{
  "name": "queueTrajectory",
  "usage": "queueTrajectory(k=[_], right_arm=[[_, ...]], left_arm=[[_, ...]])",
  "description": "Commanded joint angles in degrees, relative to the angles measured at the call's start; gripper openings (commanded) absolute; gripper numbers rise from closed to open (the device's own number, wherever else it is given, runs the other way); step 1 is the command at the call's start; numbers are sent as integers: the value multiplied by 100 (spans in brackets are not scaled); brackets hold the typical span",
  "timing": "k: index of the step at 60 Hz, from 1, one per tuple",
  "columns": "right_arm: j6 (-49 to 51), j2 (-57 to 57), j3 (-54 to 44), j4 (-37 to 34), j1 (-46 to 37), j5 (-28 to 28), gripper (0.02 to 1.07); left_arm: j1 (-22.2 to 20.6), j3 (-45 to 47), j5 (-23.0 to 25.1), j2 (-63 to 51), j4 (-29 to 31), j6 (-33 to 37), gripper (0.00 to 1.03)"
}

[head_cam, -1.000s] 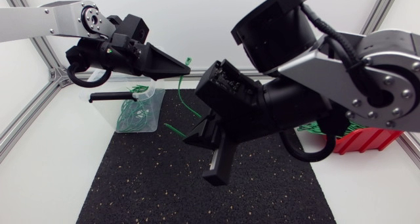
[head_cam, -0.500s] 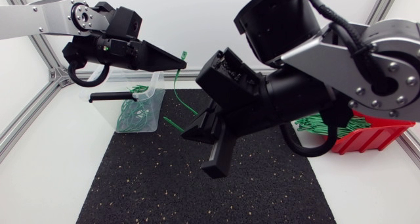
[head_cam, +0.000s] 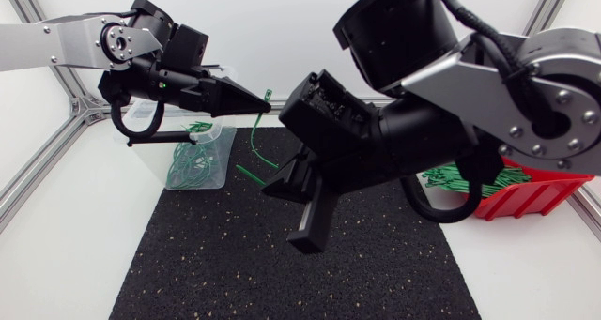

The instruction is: Take a green cable tie from the red box, thread the tail through the head to close it, then place it in the transparent bin on the left.

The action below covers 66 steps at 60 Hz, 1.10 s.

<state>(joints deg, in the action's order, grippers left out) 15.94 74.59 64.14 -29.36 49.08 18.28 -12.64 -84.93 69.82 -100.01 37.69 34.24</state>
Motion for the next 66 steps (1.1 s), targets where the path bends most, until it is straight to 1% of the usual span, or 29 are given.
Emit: queueTrajectory(k=[1, 3, 4, 5, 6, 9, 12, 23, 29, 35, 36, 39, 40, 42, 43, 44, 46, 50, 55, 66], right_arm=[[75, -76, 2, 45, 49, -62, 7], [67, -111, 20, 45, 49, -106, 7], [67, -120, 37, 36, 49, -132, 7], [58, -129, 46, 19, 40, -123, 7], [49, -146, 72, -8, 40, -123, 7], [23, -208, 108, -96, 40, -106, 7], [-48, -278, 125, -166, 40, -114, 7], [-285, -454, 319, -588, 49, -97, 7], [-408, -445, 380, -693, 5, -97, 7], [-522, -445, 371, -773, -21, -18, 7], [-531, -436, 380, -790, -21, 17, 7], [-601, -436, 354, -825, -39, 114, 7], [-619, -445, 327, -816, -39, 123, 7], [-645, -445, 310, -816, -39, 132, 7], [-663, -445, 301, -816, -48, 140, 7], [-680, -445, 292, -816, -74, 211, 7], [-733, -427, 266, -790, -136, 325, 7], [-768, -375, 222, -737, -215, 360, 7], [-970, -296, 160, -623, -267, 492, 7], [-1217, -14, 319, -685, -408, 782, 7]], left_arm=[[-168, 582, -329, 473, -834, -787, 3], [-212, 749, -461, 596, -1264, -1121, 3], [-230, 960, -540, 719, -1818, -1631, 4], [-230, 1031, -549, 763, -2011, -1807, 4], [-239, 1162, -557, 834, -2372, -2114, 4], [-300, 1409, -601, 1009, -2899, -2607, 4], [-326, 1532, -610, 1097, -3049, -2809, 4], [-458, 1971, -619, 1405, -3075, -3046, 4], [-449, 2164, -593, 1414, -3136, -3160, 4], [-458, 2534, -549, 1475, -3602, -3459, 4], [-458, 2639, -549, 1510, -3840, -3661, 4], [-467, 2859, -549, 1572, -4288, -3942, 4], [-458, 2982, -557, 1607, -4534, -4074, 4], [-458, 3052, -557, 1616, -4683, -4189, 4], [-458, 3166, -566, 1633, -4956, -4338, 4], [-458, 3193, -566, 1633, -5035, -4373, 4], [-432, 3412, -593, 1651, -5562, -4742, 4], [-405, 3588, -645, 1642, -6160, -5208, 4], [-414, 3623, -760, 1581, -6265, -5375, 4], [-449, 3694, -1014, 1431, -6397, -5709, 4]])
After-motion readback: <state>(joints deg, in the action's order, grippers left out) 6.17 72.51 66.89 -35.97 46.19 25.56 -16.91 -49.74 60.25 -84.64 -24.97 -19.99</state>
